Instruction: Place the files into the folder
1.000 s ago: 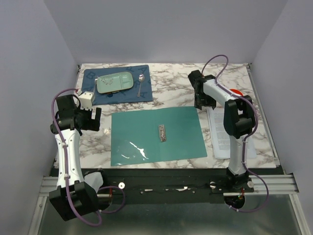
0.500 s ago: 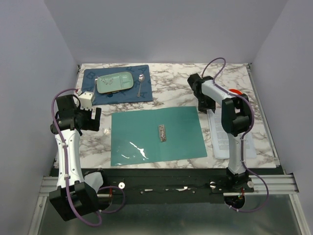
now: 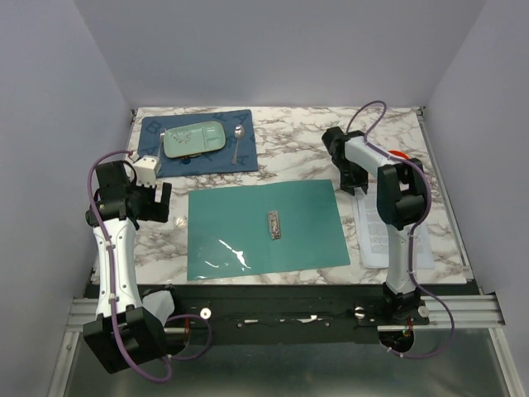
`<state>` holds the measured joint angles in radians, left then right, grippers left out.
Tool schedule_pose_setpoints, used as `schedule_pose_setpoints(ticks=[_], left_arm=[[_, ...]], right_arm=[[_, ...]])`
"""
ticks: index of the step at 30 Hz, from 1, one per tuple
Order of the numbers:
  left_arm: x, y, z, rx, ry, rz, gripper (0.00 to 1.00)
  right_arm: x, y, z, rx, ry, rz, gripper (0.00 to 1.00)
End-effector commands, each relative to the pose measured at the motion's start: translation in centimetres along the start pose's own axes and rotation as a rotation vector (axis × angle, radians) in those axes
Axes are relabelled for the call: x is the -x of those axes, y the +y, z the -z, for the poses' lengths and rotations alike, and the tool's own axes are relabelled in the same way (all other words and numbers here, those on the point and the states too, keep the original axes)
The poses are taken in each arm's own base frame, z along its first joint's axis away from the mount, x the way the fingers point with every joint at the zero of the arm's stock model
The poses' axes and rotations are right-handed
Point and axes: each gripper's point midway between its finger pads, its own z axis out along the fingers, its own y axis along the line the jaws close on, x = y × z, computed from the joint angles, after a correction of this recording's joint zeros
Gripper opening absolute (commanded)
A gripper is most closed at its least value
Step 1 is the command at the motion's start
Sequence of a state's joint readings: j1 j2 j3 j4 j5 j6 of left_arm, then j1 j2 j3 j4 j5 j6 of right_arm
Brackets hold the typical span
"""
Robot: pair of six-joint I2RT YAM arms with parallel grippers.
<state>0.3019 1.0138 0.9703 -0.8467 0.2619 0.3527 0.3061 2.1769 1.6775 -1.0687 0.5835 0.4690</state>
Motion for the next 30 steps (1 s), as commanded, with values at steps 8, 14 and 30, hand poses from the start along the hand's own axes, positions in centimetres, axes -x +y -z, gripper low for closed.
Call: schedule_pose_setpoints(ticks=[8, 14, 30], left_arm=[[1.3, -1.9, 0.0, -0.110, -0.011, -0.022, 0.99], [1.1, -2.1, -0.8, -0.105, 0.008, -0.042, 0.99], [1.3, -1.6, -0.7, -0.069, 0.001, -0.071, 0.99]], right_arm=[[-1.4, -6.2, 3.1, 0.101, -0.047, -0.313, 0.82], [-3.9, -9.1, -0.2, 0.047, 0.032, -0.344, 0.82], [-6.7, -8.6, -1.6, -0.113, 0.179, -0.155, 0.84]])
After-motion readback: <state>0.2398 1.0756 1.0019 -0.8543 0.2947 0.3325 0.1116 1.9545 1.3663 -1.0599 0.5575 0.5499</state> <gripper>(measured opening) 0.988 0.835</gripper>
